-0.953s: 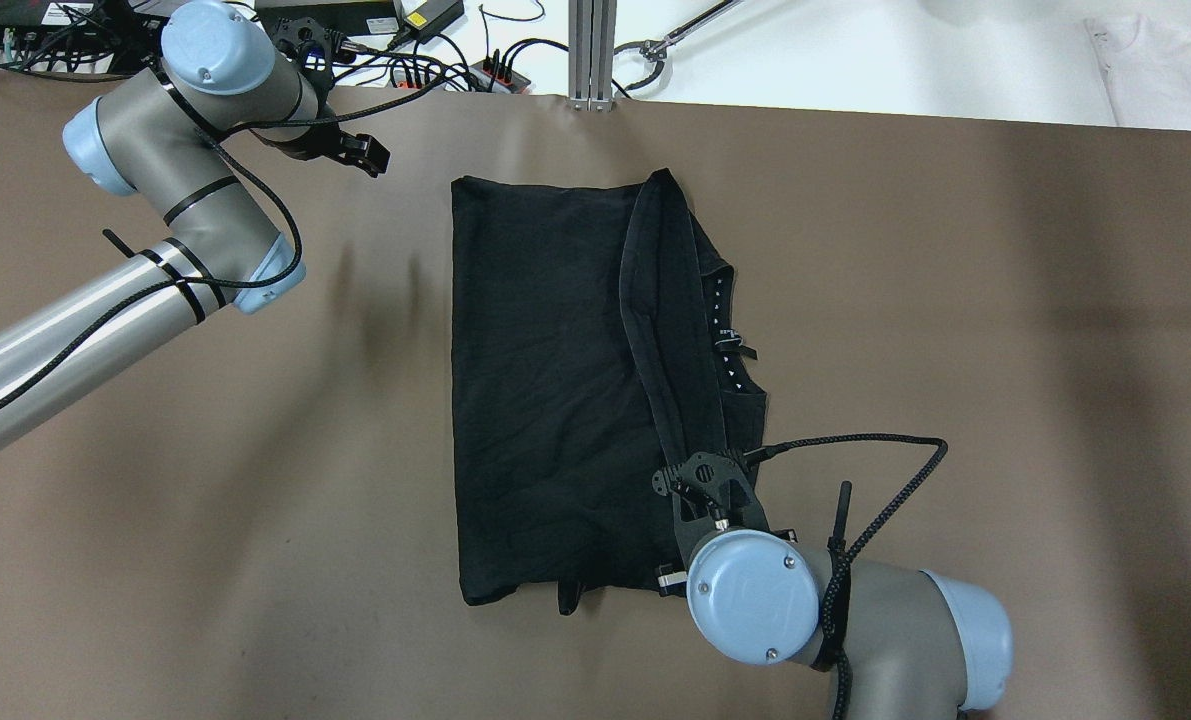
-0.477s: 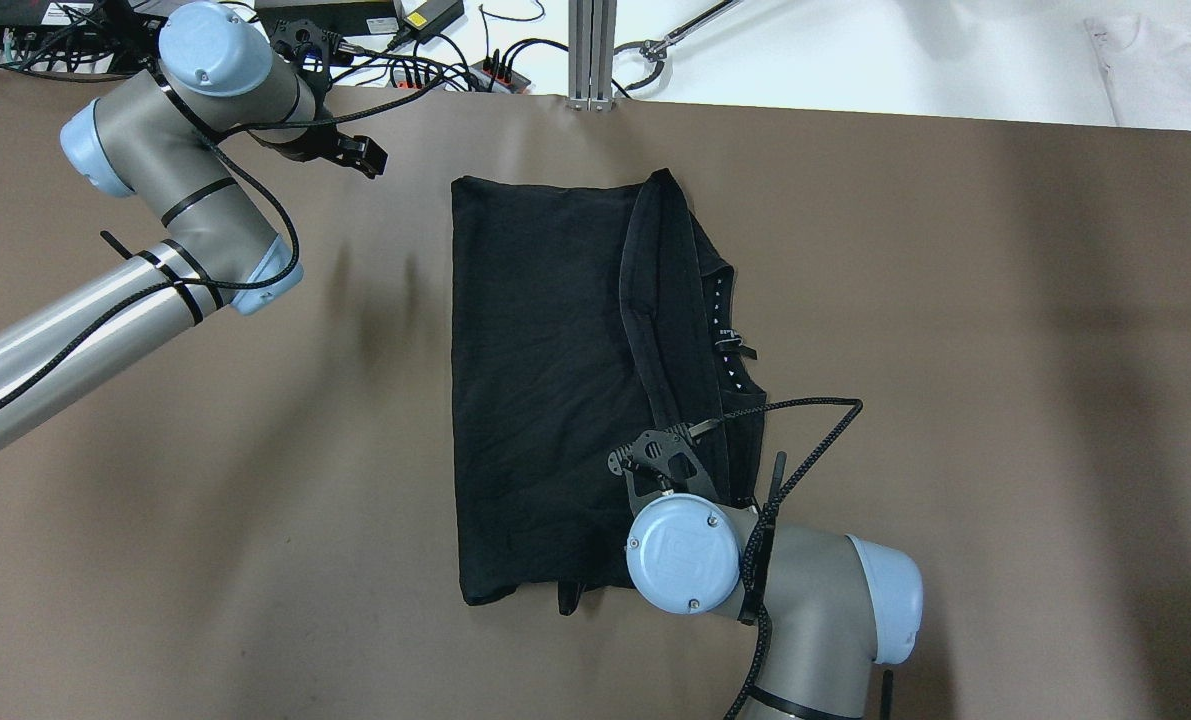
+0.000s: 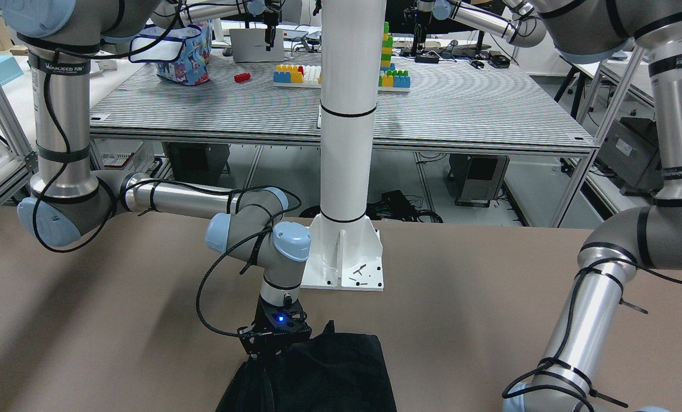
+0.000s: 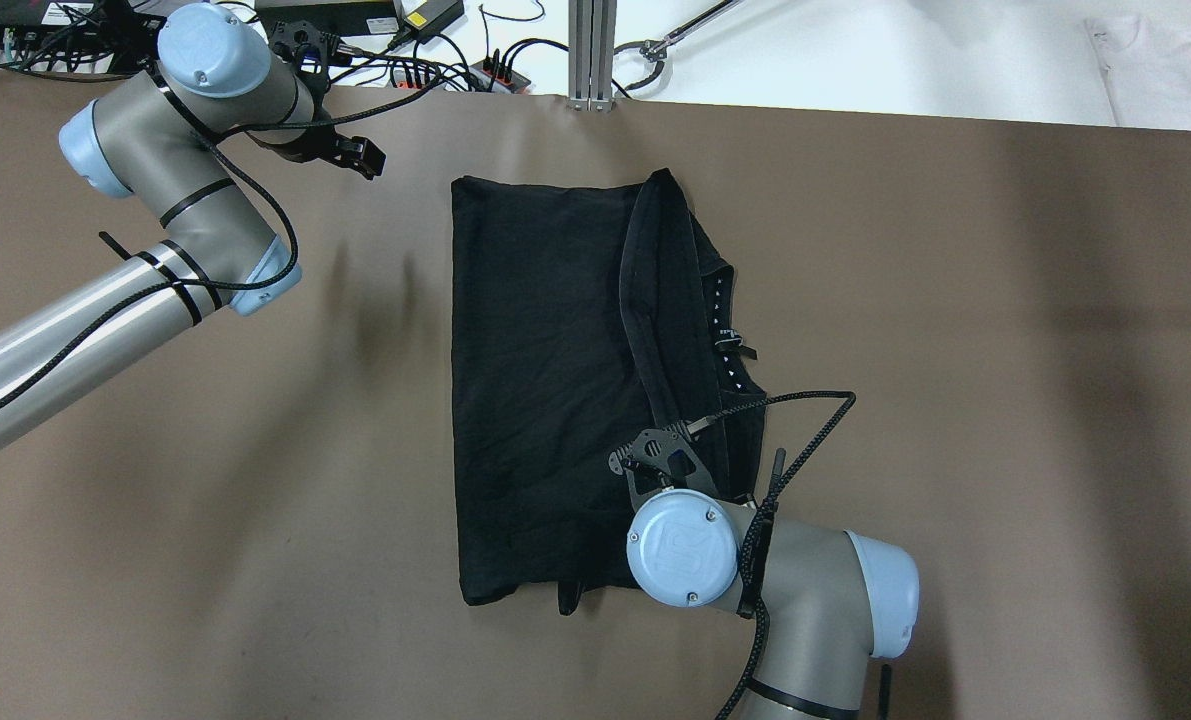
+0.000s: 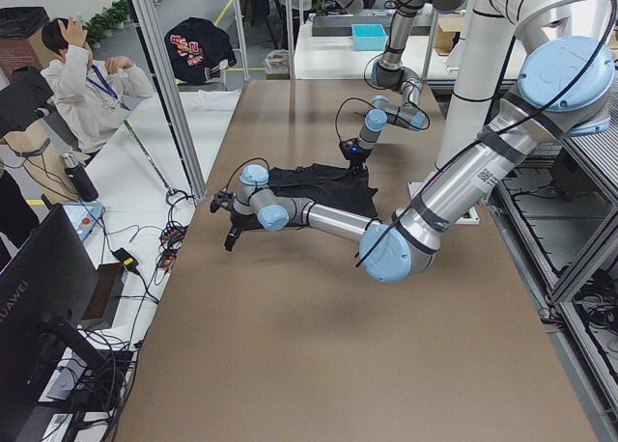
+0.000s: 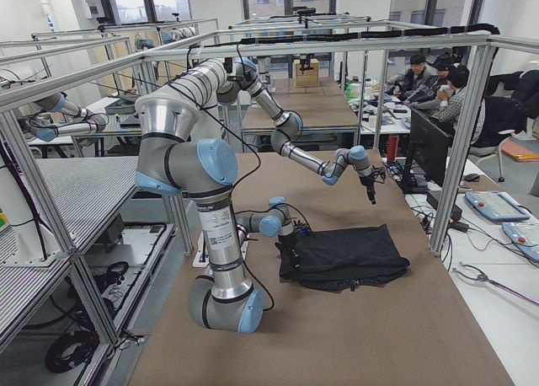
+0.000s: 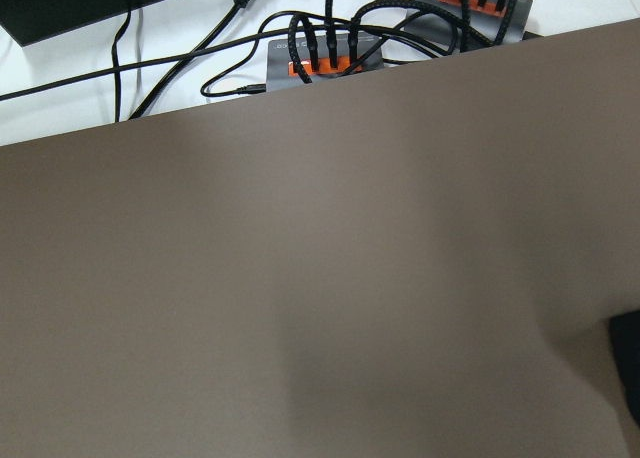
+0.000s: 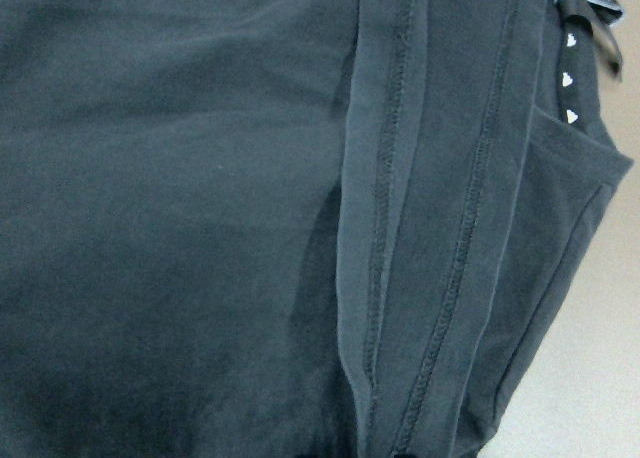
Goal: Fold clothes
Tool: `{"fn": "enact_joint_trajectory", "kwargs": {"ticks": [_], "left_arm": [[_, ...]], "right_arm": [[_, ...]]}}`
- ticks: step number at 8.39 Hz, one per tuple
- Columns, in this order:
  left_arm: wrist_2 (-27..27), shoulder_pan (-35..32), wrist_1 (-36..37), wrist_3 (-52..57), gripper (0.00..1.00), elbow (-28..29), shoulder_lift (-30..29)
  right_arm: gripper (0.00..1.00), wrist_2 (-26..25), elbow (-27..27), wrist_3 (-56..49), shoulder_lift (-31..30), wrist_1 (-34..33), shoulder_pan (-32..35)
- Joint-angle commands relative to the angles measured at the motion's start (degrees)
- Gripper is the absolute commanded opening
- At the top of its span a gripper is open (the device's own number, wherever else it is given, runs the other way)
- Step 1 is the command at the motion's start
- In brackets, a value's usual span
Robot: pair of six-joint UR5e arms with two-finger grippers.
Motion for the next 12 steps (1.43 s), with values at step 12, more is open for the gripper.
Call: {"fn": "enact_joint_trajectory", "kwargs": {"ticks": [12], "left_arm": [[0.3,1.2,-0.3,-1.4,1.00,-0.4,0.3]], "right_arm": [[0.00,-0.9,10.3,9.4,-9.8,-0.1,-5.8]]}}
